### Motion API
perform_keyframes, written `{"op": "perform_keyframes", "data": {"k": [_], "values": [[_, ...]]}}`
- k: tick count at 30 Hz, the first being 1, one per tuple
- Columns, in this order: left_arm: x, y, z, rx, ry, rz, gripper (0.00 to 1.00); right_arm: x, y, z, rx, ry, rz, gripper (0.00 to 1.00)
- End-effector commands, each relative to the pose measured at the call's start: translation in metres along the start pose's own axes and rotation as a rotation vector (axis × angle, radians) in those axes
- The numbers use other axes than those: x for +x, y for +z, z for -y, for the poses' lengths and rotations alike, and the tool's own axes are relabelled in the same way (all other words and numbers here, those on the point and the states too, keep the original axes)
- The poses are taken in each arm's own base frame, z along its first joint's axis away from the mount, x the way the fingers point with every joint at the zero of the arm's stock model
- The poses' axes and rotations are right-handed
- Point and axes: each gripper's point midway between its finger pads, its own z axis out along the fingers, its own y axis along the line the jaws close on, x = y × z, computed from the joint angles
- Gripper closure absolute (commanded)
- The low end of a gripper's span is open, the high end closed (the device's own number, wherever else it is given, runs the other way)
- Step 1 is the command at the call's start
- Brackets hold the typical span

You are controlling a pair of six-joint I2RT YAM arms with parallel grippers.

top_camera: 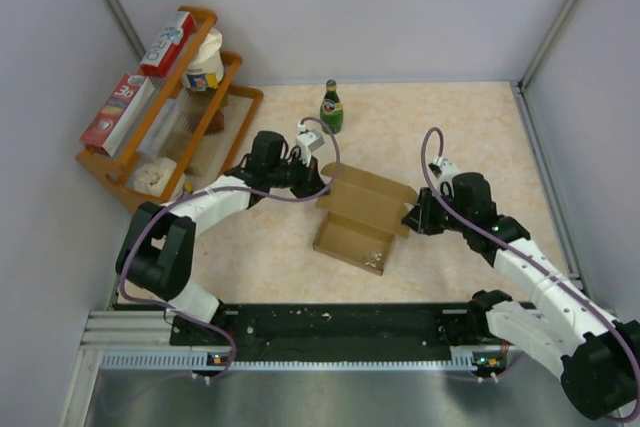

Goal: Fold the paper box

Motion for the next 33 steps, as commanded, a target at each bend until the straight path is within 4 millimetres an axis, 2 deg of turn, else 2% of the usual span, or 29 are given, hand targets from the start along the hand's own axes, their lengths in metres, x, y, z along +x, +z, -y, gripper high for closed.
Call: {"op": "perform_keyframes", "data": {"k": [1,10,17,20,28,33], "values": [[-0.026,-0.013,-0.001,-0.071,0.030,0.095,1.00,-0.017,0.003,-0.008,-0.003,-0.040,0.081,0.82],[-0.029,-0.022,0.000,-0.140,-0.006,0.137,1.00,-0.024,0.010,0.004,0.081,-0.069,0.116,0.88],[-0.026,-0.024,0.002,-0.189,-0.025,0.168,1.00,-0.035,0.014,-0.003,0.069,-0.087,0.159,0.94],[-0.023,-0.022,0.002,-0.185,-0.022,0.160,1.00,-0.037,0.017,-0.006,0.060,-0.104,0.155,0.93],[-0.027,-0.019,0.004,-0.162,0.020,0.147,1.00,-0.047,0.021,-0.002,0.091,-0.155,0.162,0.79],[-0.030,-0.019,0.006,-0.151,0.036,0.151,1.00,-0.055,0.022,-0.006,0.083,-0.178,0.159,0.77]]}}
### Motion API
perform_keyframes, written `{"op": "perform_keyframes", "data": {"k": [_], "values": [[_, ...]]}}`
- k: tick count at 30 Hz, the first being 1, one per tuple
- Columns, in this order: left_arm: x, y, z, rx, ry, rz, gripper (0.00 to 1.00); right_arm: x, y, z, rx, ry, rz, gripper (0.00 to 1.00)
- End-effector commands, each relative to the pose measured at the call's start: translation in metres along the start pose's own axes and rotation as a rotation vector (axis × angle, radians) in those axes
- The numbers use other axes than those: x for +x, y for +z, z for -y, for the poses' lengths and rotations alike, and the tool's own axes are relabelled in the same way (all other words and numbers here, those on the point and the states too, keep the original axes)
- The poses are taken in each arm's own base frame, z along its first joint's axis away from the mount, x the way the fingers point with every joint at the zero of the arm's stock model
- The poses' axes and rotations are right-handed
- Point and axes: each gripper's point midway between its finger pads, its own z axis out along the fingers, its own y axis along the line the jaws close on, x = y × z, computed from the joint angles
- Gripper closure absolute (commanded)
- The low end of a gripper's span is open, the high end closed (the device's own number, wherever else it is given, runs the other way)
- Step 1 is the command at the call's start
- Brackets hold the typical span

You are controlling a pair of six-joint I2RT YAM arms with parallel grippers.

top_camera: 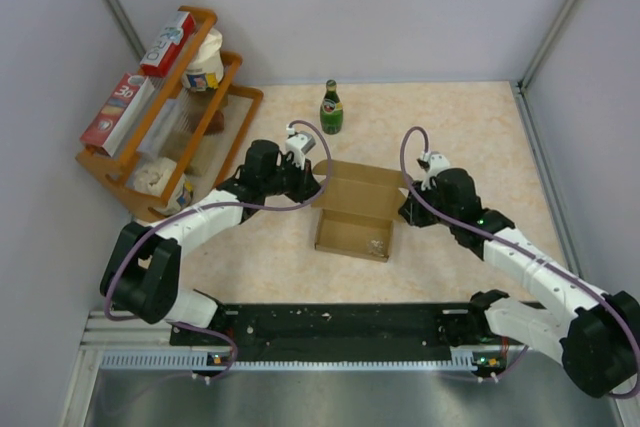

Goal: Fold the paper box

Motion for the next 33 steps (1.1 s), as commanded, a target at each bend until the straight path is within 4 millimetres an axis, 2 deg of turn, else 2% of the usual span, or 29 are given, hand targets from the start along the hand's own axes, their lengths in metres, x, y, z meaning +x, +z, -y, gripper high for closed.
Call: {"op": "perform_keyframes", "data": {"k": [1,9,14,21,27,33], "values": [[-0.027,-0.001,0.008,0.033,0.067,0.075,1.00,-0.040,-0.002,-0.013,-0.028,-0.061,0.092,0.76],[-0.028,-0.001,0.010,0.046,0.085,0.076,1.00,-0.055,-0.001,-0.016,-0.029,-0.092,0.106,0.75],[-0.028,-0.001,0.010,0.046,0.081,0.075,1.00,-0.053,0.003,-0.017,-0.037,-0.100,0.087,0.83],[-0.031,-0.002,0.011,0.046,0.088,0.080,1.00,-0.045,0.007,-0.015,-0.030,-0.101,0.049,0.85],[-0.032,-0.003,0.011,0.040,0.075,0.083,1.00,-0.049,0.005,-0.015,-0.028,-0.102,0.059,1.00],[-0.043,-0.010,0.006,-0.028,0.035,0.130,1.00,-0.060,0.000,-0.016,-0.015,-0.079,0.093,1.00]]}}
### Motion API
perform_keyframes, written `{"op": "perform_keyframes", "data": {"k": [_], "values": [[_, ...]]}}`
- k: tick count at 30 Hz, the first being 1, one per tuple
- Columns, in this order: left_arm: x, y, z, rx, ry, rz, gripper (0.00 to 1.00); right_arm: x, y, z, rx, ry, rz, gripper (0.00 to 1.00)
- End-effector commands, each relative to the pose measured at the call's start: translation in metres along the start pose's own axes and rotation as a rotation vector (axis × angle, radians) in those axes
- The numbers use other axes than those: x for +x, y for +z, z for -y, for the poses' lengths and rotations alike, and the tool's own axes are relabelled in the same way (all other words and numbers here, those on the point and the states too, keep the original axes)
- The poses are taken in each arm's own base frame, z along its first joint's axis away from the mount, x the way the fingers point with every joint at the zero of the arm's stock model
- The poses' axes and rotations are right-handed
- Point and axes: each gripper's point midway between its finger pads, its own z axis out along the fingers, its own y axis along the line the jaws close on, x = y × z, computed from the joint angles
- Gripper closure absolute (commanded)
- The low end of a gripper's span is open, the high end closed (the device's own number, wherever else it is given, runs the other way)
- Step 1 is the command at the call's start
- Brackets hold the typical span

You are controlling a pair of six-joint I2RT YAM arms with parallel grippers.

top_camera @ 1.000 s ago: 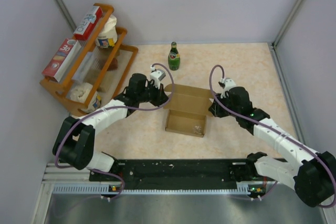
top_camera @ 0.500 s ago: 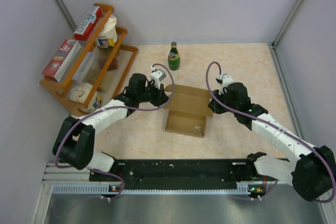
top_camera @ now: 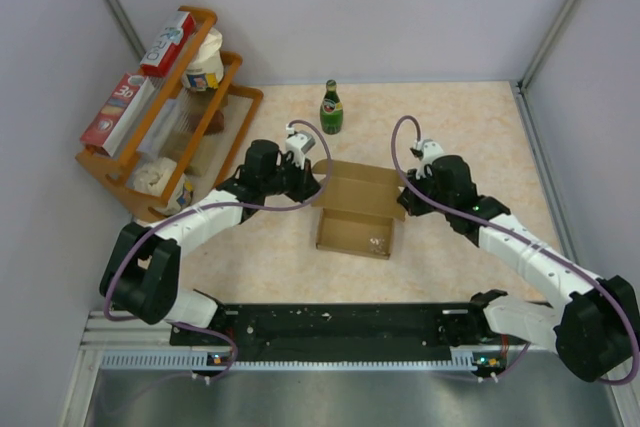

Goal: Fold the paper box

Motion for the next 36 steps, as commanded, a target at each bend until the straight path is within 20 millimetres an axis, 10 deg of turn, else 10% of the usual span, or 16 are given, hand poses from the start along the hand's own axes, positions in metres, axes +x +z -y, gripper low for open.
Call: {"op": "perform_keyframes", "data": {"k": [1,17,36], "values": [[-0.046,-0.011,0.006,-0.038,0.014,0.142,1.00,-0.040,-0.010,-0.011,-0.010,0.005,0.107,1.00],[-0.056,0.006,0.032,-0.314,-0.104,0.334,1.00,-0.080,-0.011,-0.002,0.144,0.119,0.303,1.00],[-0.025,0.033,0.064,-0.371,0.052,0.287,0.97,-0.051,0.000,-0.026,0.118,0.042,0.359,1.00]]}}
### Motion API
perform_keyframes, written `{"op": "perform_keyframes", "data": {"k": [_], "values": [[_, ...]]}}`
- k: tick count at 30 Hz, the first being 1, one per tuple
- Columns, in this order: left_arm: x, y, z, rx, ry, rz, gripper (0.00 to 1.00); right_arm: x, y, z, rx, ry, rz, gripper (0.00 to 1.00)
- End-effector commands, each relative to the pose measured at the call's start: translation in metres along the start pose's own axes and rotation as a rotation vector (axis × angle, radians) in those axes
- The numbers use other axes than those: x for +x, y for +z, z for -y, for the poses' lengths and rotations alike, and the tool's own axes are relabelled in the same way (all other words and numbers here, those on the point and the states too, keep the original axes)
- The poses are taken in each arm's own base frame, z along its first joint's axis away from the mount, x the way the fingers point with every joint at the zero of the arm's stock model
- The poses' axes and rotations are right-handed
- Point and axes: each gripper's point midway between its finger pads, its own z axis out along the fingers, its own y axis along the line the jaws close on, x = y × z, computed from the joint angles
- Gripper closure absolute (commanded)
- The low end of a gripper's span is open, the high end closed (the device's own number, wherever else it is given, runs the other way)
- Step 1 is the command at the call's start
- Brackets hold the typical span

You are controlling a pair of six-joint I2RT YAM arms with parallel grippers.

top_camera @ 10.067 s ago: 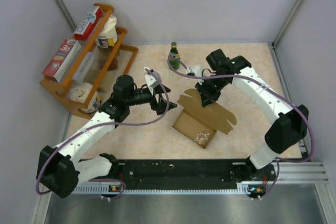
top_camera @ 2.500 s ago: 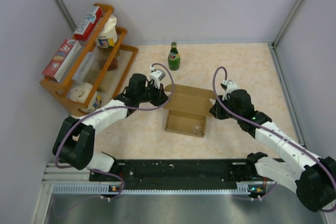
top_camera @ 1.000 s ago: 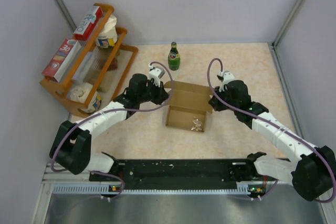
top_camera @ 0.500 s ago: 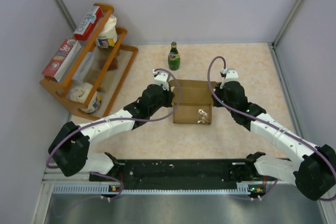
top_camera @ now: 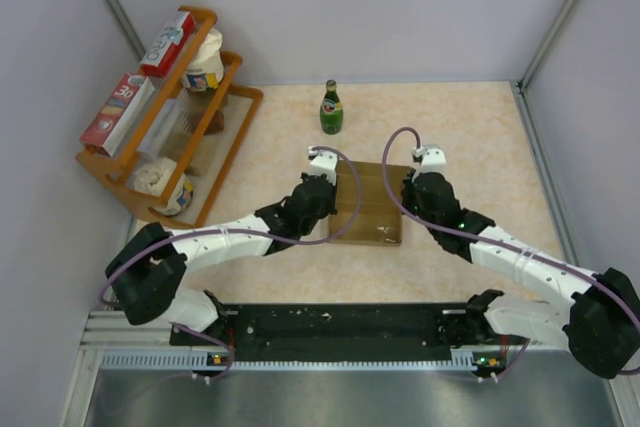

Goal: Fold the paper box

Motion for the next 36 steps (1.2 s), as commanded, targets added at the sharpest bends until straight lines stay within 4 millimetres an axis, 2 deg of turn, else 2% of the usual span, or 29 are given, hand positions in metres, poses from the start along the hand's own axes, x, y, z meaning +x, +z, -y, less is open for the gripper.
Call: {"op": "perform_keyframes", "data": {"k": [1,11,20,36], "values": [[-0.011,-0.004,0.047,0.154,0.027,0.066,0.97,-0.027,-0.009,-0.035,-0.161,0.033,0.124,1.00],[0.004,-0.009,0.056,0.158,0.073,0.065,0.93,-0.013,-0.015,-0.037,-0.232,0.020,0.149,1.00],[0.013,-0.014,0.069,0.165,0.065,0.069,0.85,-0.004,-0.016,-0.037,-0.242,0.031,0.142,1.00],[0.031,-0.022,0.073,0.150,0.060,0.052,0.84,0.015,-0.028,-0.036,-0.252,0.015,0.125,1.00]]}}
